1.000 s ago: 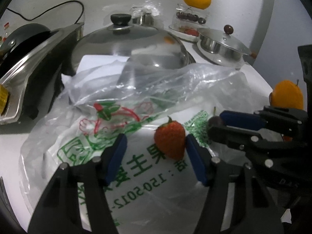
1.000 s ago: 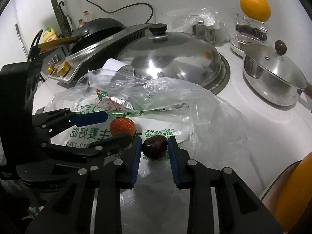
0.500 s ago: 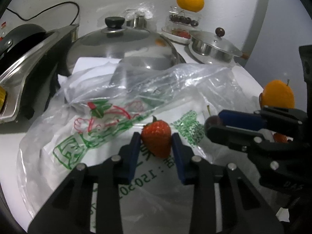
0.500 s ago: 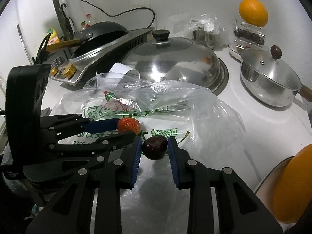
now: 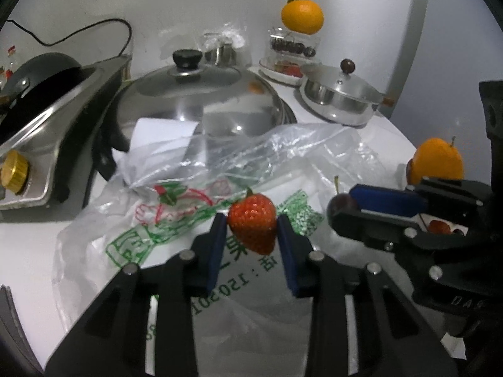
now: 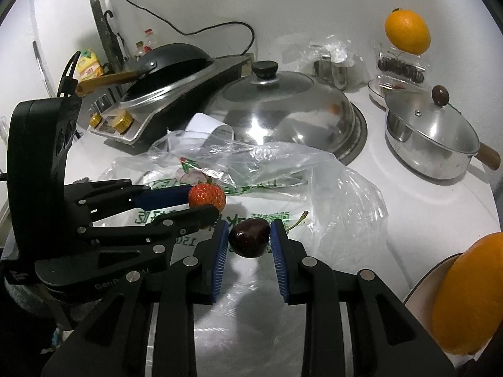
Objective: Organize fruits
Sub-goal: 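Lift the cherry and strawberry out of the bag with both grippers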
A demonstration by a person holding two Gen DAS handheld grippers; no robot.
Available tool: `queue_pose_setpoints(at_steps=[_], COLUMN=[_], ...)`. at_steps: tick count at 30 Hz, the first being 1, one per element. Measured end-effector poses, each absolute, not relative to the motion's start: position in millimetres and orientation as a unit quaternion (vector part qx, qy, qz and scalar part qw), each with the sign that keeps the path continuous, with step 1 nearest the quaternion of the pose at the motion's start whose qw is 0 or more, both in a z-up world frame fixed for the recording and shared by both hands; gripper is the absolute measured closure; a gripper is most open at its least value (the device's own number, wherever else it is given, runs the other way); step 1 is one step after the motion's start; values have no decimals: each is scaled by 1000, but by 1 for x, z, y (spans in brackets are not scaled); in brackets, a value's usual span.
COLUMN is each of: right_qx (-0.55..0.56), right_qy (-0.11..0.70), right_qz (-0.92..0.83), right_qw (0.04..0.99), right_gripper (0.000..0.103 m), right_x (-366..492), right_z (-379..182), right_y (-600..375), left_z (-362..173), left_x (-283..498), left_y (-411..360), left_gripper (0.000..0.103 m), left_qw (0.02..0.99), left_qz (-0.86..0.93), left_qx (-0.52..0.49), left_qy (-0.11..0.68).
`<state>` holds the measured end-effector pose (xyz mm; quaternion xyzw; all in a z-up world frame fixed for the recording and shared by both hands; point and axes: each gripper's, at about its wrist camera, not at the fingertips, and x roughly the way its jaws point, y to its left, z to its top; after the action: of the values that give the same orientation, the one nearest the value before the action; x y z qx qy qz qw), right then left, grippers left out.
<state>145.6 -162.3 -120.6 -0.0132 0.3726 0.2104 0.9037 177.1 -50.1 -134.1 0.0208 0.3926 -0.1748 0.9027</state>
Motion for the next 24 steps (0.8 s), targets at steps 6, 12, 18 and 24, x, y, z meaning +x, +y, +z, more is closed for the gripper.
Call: queue_pose_setpoints(at_steps=[6,12,18,24], right_qx=[-17,-18,-20,-18], right_qy=[362,349,339,328], right_qz=[214,214,209,196], right_qw=[907,912,917,924], right_gripper=[73,73,73,73], right_x=[133,116,100,83], right_z=[-111,-100,-91,-83], right_y=[-161,-165,-172,-185], left_z=[-125,-113,-100,-90], left_x=[163,145,127,114], left_y=[-47,-49,-53,-61], left_gripper=[69,69,69,69], left_qw=[907,912,917,919], left_qz=[-169,-166,-167,-173], left_qx=[21,21,21,24], left_qy=[385,375,362,353])
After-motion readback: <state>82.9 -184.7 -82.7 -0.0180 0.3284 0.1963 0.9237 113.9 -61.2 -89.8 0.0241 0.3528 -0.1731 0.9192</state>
